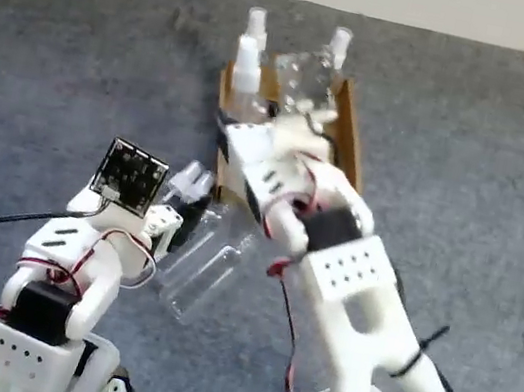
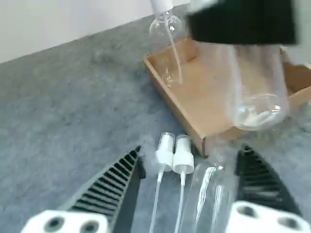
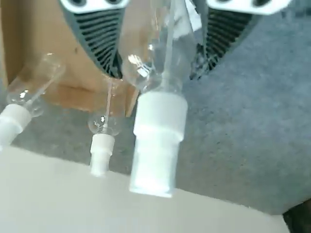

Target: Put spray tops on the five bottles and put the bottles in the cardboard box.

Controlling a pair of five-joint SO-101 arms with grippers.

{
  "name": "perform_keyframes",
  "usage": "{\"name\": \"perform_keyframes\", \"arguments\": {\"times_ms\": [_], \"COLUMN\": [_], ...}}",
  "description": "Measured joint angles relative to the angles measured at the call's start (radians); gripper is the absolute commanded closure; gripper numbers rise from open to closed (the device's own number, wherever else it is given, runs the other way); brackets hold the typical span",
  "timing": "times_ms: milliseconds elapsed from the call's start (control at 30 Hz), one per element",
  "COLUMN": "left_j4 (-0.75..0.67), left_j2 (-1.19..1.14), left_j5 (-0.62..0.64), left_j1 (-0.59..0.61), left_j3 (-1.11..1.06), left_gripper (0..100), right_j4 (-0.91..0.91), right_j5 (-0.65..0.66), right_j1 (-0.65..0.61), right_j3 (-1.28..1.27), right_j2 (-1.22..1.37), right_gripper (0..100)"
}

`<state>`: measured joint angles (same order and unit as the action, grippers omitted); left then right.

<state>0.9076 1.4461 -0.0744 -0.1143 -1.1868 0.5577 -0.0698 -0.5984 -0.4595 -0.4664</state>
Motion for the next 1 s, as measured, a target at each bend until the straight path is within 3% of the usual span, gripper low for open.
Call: {"name": "perform_keyframes", "arguments": {"times_ms": [333, 467, 700, 800, 1000], "left_j4": [-0.181, -0.264, -0.287, -0.288, -0.295], "left_j2": [-0.193, -0.276, -0.333, -0.333, -0.342], "left_j5": [0.0, 0.0, 0.0, 0.0, 0.0], "left_j1": [-0.011, 0.015, 0.026, 0.046, 0.276], "left_j3": [-0.006, -0.006, -0.006, -0.006, -0.006], "left_gripper": [72, 72, 72, 79, 100], "right_j4": [0.21, 0.232, 0.222, 0.135, 0.002], "right_j5": [-0.011, -0.011, -0.012, -0.012, -0.012], "right_j1": [-0.072, -0.074, -0.052, 0.014, 0.077], "right_j3": [0.157, 0.123, 0.031, 0.031, 0.077], "right_j2": [0.015, -0.063, -0.15, -0.129, 0.101], "right_gripper": [99.5, 99.5, 99.5, 99.5, 99.5]}}
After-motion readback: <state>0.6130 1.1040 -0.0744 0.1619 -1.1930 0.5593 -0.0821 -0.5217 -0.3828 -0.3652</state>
